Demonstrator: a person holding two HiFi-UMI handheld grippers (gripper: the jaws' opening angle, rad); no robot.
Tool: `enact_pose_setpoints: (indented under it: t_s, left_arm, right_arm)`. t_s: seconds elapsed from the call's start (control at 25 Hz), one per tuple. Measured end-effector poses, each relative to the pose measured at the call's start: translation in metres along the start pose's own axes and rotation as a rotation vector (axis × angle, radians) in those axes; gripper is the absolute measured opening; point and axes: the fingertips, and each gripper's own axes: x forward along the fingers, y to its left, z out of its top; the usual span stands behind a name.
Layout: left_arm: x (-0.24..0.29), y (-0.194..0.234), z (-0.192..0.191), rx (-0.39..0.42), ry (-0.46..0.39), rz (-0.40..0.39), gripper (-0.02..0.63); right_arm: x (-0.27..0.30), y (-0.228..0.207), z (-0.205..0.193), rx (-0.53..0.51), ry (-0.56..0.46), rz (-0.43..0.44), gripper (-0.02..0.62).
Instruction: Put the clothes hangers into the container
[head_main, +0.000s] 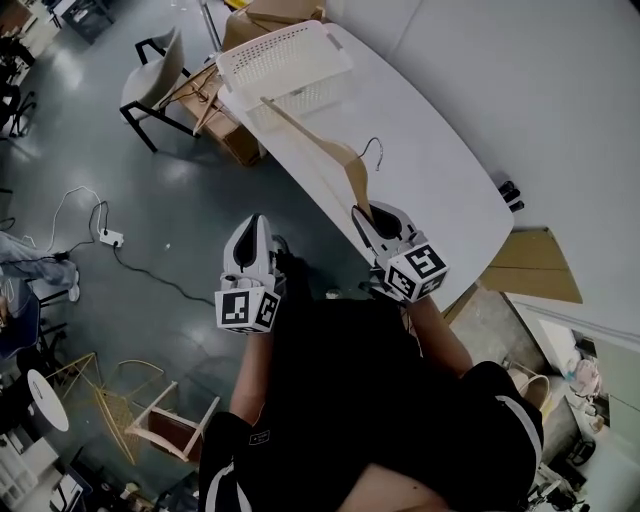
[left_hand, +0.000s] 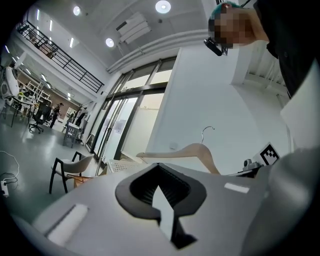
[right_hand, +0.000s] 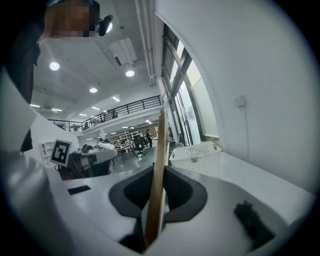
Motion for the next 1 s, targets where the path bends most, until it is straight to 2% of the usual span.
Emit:
enact_pose_setpoints:
  t_s: [0.6,0.84,1.0]
  left_arm:
    - [0.112,0.134,0.045,-0.015,0.040,-0.093,0.003]
    - [0.143,0.165,0.058,-0.017,0.046,-0.131,0.003]
    - [0.154,0.168,0.061,-0.026,0.050,-0.141,0.003]
  right_arm:
    - [0.141,-0.036,0.059,0.010,0.008,-0.073,0.060]
    - [0.175,-0.042,0.077,-0.041,0.032,-0.054,0.060]
    - [0.184,-0.049,0.081,-0.050,0.059,-0.038,0.060]
